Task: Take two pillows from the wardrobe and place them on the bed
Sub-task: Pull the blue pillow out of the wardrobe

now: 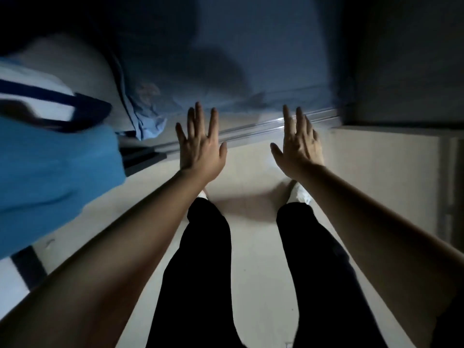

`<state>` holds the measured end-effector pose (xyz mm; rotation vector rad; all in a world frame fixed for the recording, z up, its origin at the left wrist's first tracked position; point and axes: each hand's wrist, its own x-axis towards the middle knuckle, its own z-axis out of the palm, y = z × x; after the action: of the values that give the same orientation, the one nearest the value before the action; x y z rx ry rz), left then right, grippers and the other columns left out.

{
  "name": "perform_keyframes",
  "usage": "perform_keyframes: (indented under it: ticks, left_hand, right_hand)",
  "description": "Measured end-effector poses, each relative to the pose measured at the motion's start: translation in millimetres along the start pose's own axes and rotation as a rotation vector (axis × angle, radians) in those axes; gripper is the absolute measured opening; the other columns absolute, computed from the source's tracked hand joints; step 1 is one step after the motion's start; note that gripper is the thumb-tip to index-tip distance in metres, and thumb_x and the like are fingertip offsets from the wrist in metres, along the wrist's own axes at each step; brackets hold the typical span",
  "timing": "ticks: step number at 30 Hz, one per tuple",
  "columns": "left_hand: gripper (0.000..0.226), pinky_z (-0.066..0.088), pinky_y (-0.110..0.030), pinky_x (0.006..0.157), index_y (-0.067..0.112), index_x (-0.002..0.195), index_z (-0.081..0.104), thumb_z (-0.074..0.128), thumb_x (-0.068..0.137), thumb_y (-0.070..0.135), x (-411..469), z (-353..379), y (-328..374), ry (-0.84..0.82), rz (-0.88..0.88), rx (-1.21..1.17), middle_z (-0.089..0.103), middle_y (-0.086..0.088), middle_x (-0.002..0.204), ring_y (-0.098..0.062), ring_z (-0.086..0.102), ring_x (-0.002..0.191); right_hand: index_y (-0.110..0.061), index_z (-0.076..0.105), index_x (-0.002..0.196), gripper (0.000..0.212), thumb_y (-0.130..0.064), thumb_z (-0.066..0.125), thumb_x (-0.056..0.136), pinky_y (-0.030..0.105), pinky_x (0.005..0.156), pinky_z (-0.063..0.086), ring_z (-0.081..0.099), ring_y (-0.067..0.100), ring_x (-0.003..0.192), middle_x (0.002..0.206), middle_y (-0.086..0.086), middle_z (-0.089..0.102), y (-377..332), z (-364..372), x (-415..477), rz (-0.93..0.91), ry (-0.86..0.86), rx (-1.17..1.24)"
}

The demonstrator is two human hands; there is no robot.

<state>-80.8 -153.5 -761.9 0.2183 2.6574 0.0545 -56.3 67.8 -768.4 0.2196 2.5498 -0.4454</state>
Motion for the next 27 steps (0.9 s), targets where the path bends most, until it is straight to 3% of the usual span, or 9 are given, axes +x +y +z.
perform_keyframes:
  ticks: [8, 13, 16, 18, 21, 23, 24, 26, 27]
  left_hand:
    - [0.091, 0.013, -0.062, 0.116, 0.015, 0.154, 0.002, 0.059, 0.087, 0.037, 67.3, 143.0, -6.3, -0.124, -0.004, 0.009, -0.005, -0.021, 0.161, -0.038, 0.001, 0.148]
    - [0.104, 0.011, -0.068, 0.114, 0.015, 0.154, -0.001, 0.067, 0.078, 0.034, 118.7, 172.7, -15.1, 0.071, -0.013, 0.112, 0.001, -0.025, 0.160, -0.042, 0.001, 0.148]
    - [0.104, 0.012, -0.072, 0.111, 0.019, 0.154, 0.007, 0.072, 0.073, 0.033, 156.9, 176.0, -27.0, 0.194, 0.014, 0.157, 0.011, -0.028, 0.158, -0.045, 0.011, 0.146]
    - [0.085, 0.012, -0.075, 0.108, 0.027, 0.153, 0.011, 0.062, 0.085, 0.025, 181.1, 174.9, -35.6, 0.254, 0.041, 0.161, 0.014, -0.025, 0.159, -0.045, 0.013, 0.146]
    - [0.052, 0.005, -0.072, 0.111, 0.038, 0.151, 0.012, 0.019, 0.103, 0.021, 204.9, 174.0, -47.0, 0.210, 0.034, 0.104, 0.010, -0.014, 0.162, -0.038, 0.008, 0.148]
    - [0.052, 0.013, -0.067, 0.111, 0.036, 0.150, 0.021, 0.016, 0.102, 0.018, 206.4, 168.6, -47.5, 0.132, 0.016, 0.088, 0.014, -0.010, 0.162, -0.036, 0.014, 0.148]
    - [0.052, 0.024, -0.064, 0.106, 0.034, 0.148, 0.028, 0.020, 0.101, 0.015, 204.3, 165.3, -46.8, 0.132, 0.008, 0.084, 0.020, -0.009, 0.161, -0.036, 0.022, 0.145]
    - [0.048, 0.047, -0.053, 0.086, 0.028, 0.139, 0.047, 0.027, 0.099, 0.011, 200.0, 155.8, -49.3, 0.200, 0.010, 0.093, 0.045, -0.011, 0.148, -0.037, 0.048, 0.129]
    - [0.045, 0.051, -0.050, 0.077, 0.025, 0.133, 0.054, 0.029, 0.099, 0.010, 199.0, 149.6, -53.0, 0.234, 0.035, 0.098, 0.056, -0.013, 0.137, -0.038, 0.058, 0.116]
  right_hand:
    - [-0.012, 0.013, 0.157, 0.082, -0.040, 0.057, 0.093, 0.041, 0.110, 0.033, 0.037, 0.035, 0.138, 0.153, 0.017, 0.032, 21.0, 137.2, 74.7, 0.345, -0.182, 0.412]
    - [-0.014, 0.019, 0.155, 0.077, -0.036, 0.060, 0.093, 0.036, 0.109, 0.034, 0.040, 0.031, 0.138, 0.153, 0.015, 0.037, 16.1, 166.2, 129.6, 0.376, -0.101, 0.540]
    - [-0.017, 0.026, 0.153, 0.071, -0.036, 0.059, 0.094, 0.035, 0.104, 0.041, 0.048, 0.032, 0.131, 0.149, 0.013, 0.047, 6.7, 170.2, 164.0, 0.533, -0.148, 0.781]
    - [-0.018, 0.043, 0.144, 0.053, -0.031, 0.056, 0.095, 0.040, 0.100, 0.050, 0.055, 0.031, 0.122, 0.135, 0.012, 0.057, -0.7, 168.3, 181.8, 0.672, -0.188, 1.059]
    - [-0.015, 0.059, 0.115, 0.024, -0.028, 0.053, 0.095, 0.039, 0.092, 0.050, 0.055, 0.026, 0.116, 0.117, 0.008, 0.060, -10.1, 160.2, 194.0, 0.744, -0.210, 1.508]
    - [-0.017, 0.057, 0.116, 0.029, -0.035, 0.057, 0.092, 0.040, 0.096, 0.047, 0.053, 0.027, 0.120, 0.124, 0.007, 0.058, -13.7, 155.3, 198.1, 0.720, -0.214, 1.665]
    - [-0.018, 0.054, 0.124, 0.041, -0.041, 0.059, 0.091, 0.041, 0.099, 0.045, 0.051, 0.027, 0.123, 0.132, 0.008, 0.055, -16.2, 151.9, 200.3, 0.698, -0.229, 1.700]
    - [-0.018, 0.042, 0.141, 0.064, -0.051, 0.062, 0.089, 0.041, 0.102, 0.042, 0.050, 0.027, 0.125, 0.141, 0.009, 0.052, -23.3, 143.3, 208.5, 0.664, -0.222, 1.752]
    - [-0.018, 0.042, 0.142, 0.067, -0.052, 0.063, 0.089, 0.041, 0.102, 0.043, 0.052, 0.026, 0.123, 0.140, 0.009, 0.054, -28.0, 138.2, 213.5, 0.656, -0.189, 1.776]
